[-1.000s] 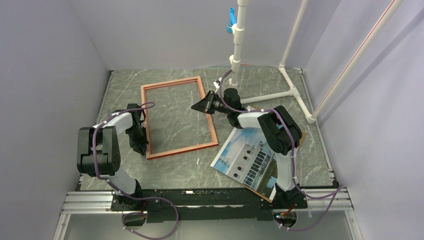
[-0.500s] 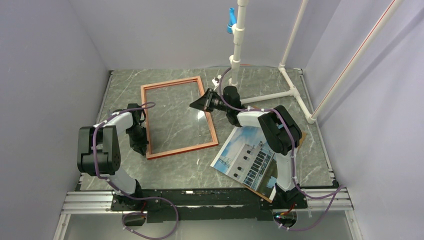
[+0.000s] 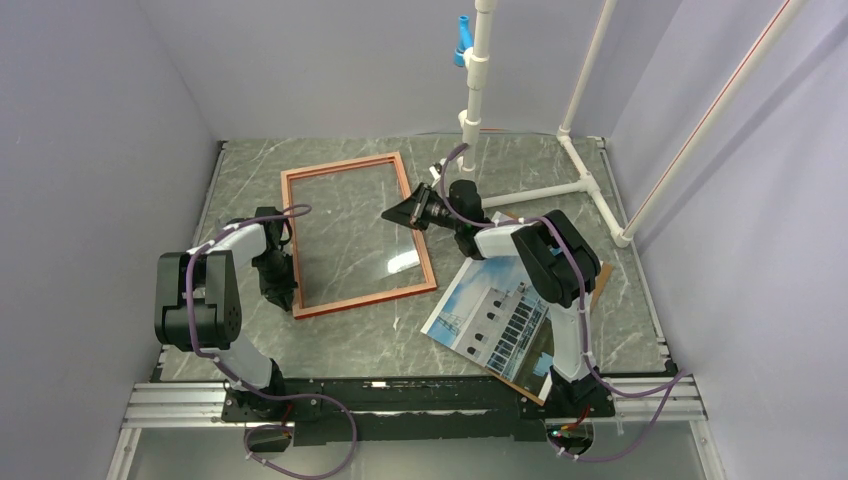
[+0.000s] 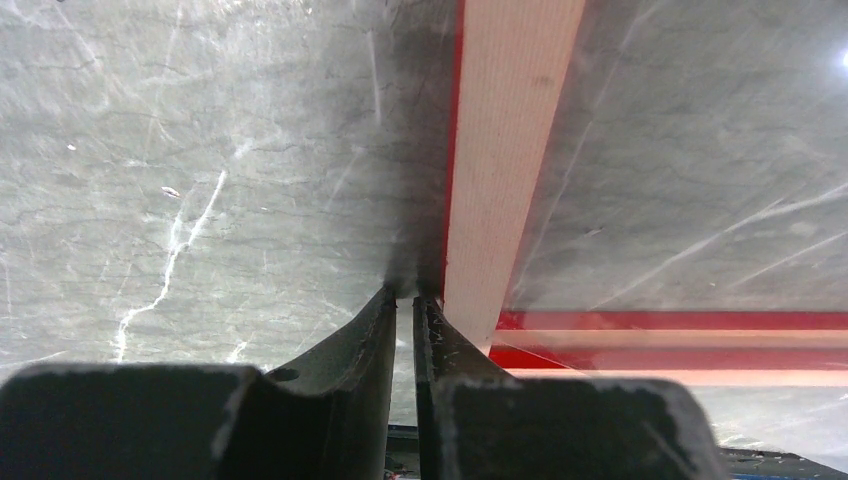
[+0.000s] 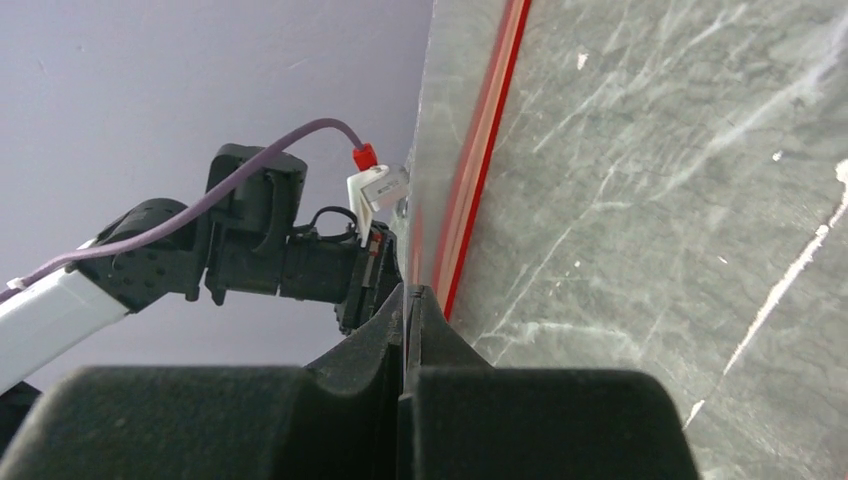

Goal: Put the photo into the frame
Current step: Place the photo frame item in the photo frame.

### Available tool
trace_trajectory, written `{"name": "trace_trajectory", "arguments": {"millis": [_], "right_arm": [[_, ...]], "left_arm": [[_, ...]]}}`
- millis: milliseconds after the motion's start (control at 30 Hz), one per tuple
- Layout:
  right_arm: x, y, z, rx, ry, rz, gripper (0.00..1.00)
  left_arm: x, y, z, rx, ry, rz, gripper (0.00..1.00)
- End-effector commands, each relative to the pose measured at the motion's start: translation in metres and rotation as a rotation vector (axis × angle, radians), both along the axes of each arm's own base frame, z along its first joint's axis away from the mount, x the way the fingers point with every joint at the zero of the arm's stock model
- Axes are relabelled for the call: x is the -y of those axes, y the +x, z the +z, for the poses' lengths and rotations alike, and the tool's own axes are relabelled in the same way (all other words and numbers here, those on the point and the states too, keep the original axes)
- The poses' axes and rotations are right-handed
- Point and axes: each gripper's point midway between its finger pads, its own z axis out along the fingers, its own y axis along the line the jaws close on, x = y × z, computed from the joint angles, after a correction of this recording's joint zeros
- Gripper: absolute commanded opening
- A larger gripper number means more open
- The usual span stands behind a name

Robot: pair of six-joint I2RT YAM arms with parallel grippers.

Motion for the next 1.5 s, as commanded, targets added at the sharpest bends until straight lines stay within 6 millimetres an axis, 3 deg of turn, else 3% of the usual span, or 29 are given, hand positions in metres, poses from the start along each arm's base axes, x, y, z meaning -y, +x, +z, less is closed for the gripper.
{"name": "trace_trajectory", "arguments": {"millis": [0, 133, 233, 700, 1033, 1467], "right_arm": [[0.002, -0.002, 0.005, 0.031, 0.023, -0.001, 0.0], [0.002, -0.002, -0.002, 0.026, -0.006, 0.0, 0.01], [0.005, 0.0, -0.009, 0.025, -0.05, -0.008, 0.07], [0.003, 0.014, -0.025, 0.02, -0.222, -0.018, 0.46], [0.0, 0.016, -0.048, 0.014, -0.393, -0.022, 0.66], [0.018, 0.018, -0.074, 0.015, -0.7, -0.096, 0.91]], "left_arm": [[0.01, 0.004, -0.005, 0.004, -0.044, -0.013, 0.17], [0.01, 0.005, -0.005, 0.005, -0.044, -0.014, 0.17], [0.01, 0.005, -0.005, 0.005, -0.043, -0.014, 0.17], [0.01, 0.004, -0.005, 0.003, -0.044, -0.015, 0.17], [0.011, 0.004, -0.005, 0.0, -0.043, -0.015, 0.17], [0.011, 0.004, -0.005, 0.001, -0.042, -0.015, 0.17]]}}
